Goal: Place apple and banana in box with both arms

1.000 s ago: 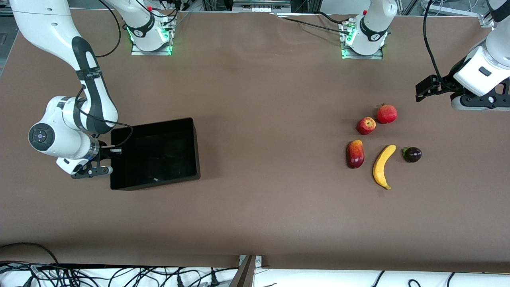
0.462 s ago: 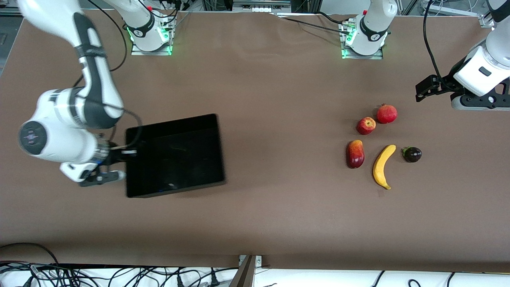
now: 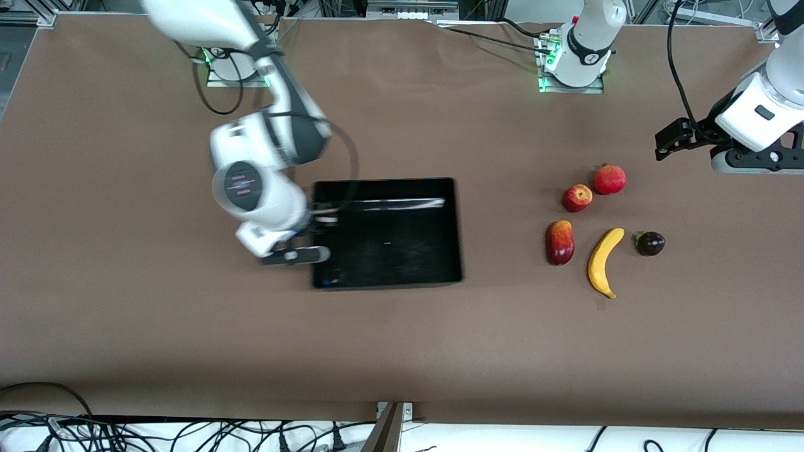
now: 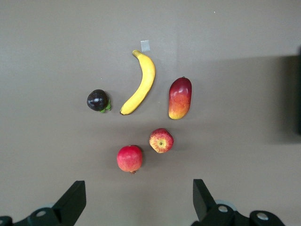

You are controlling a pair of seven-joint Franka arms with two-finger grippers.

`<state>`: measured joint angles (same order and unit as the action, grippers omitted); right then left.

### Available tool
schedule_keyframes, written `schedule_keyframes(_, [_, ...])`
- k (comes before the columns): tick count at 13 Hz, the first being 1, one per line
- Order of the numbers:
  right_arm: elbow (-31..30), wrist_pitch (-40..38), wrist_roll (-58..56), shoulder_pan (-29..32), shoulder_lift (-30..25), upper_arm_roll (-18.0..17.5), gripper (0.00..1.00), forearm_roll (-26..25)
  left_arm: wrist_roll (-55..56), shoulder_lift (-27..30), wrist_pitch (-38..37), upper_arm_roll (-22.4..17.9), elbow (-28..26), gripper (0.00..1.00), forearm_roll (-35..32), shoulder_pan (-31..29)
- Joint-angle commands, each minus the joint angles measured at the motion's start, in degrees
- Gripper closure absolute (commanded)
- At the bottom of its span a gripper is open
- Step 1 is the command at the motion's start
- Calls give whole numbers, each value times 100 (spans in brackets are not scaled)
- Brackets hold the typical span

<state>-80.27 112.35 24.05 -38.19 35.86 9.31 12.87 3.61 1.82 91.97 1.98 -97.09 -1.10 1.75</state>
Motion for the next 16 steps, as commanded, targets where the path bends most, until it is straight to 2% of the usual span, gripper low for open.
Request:
schedule_keyframes(1, [766,259,704,-477,631,88,100,313,-133,-33,-100,4,112,0,110,-35])
schedule_keyframes(5, [855,954,1356,-1136,1089,97,100,295,-27,-191,-109,13,112,0,92,-26])
schedule_keyframes(11, [820,1131,1392,-1278,1327,97,100,252,-106,-1033,-171,145,103,0,13,45])
schedule_keyframes(13, [812,1131,1279,-1269,1327,97,49,243,-132,-1262,249,145,-72,0,4,-8])
schedule_keyframes(14, [820,1131,1208,-1269,1292,123,0,234,-133,-1368,521,136,-212,0,-13,0])
schedule_keyframes(16, [847,974,1155,-1217,1021,176,0,225,-133,-1439,1354,145,-729,0,-232,-17])
